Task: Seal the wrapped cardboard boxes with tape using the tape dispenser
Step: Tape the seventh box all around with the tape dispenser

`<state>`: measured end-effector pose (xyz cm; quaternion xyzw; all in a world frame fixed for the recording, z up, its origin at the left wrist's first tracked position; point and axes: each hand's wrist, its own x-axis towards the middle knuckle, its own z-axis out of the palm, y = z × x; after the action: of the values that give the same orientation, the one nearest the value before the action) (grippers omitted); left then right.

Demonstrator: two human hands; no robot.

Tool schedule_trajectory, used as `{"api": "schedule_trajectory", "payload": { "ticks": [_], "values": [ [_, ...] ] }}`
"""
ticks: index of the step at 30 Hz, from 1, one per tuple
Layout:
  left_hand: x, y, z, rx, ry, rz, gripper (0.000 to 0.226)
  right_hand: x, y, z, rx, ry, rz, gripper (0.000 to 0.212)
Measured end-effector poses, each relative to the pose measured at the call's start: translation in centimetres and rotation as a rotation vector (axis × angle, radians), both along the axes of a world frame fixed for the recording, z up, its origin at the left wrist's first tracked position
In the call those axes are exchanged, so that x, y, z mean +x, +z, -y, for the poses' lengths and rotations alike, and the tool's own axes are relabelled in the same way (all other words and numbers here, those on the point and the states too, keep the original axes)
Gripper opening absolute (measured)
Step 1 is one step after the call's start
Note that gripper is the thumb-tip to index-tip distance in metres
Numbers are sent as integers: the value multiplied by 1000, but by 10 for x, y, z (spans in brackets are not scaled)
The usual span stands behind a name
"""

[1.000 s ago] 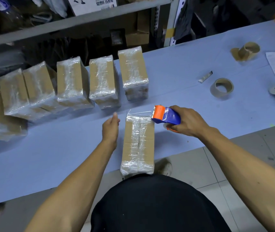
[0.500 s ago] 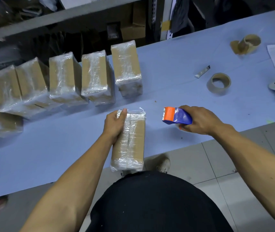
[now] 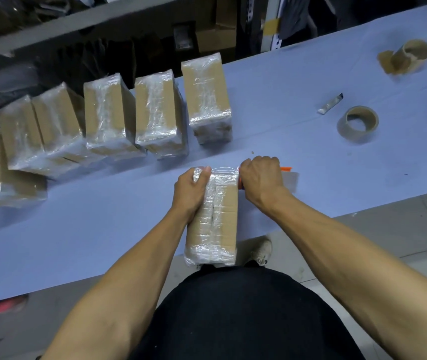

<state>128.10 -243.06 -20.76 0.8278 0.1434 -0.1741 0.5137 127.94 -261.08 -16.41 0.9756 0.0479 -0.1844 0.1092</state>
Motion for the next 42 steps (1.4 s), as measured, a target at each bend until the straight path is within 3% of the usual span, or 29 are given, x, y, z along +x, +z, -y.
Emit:
{"api": "schedule_trajectory", "payload": {
  "ticks": [5,10,12,14,16,18,21,24,31,38,42],
  "values": [
    [-1,-3,-1,-56,78,-8,30,-3,-11,16,52,-171,-1,42],
    [-4,-3,-4,-88,57,-72,54,-19,-36,22,180,-408,-33,80],
    [-6,-2,-5,-92,54,-105,61,-18,-46,18,246,-402,-51,82],
    [-12,-3,-7,-115,142,-76,59,-16,-51,14,332,-382,-93,78],
    [-18,-3,-9,-108,234,-6,42,-12,-50,14,421,-400,-90,66],
    [-19,-1,-7,-123,269,24,28,-10,-45,10,558,-436,71,48],
    [-15,4,-1,-184,260,21,9,-12,-28,-10,1017,-552,172,25],
    [-14,11,-3,-232,284,32,11,-15,-14,-27,1274,-708,113,31],
    [2,56,-4,-234,304,353,8,3,25,-55,1285,-734,583,28],
    [-6,52,2,-232,455,439,11,-3,27,-71,1287,-780,689,31],
    [0,57,6,-225,580,399,7,-1,28,-72,1260,-804,619,22]
  ]
}}
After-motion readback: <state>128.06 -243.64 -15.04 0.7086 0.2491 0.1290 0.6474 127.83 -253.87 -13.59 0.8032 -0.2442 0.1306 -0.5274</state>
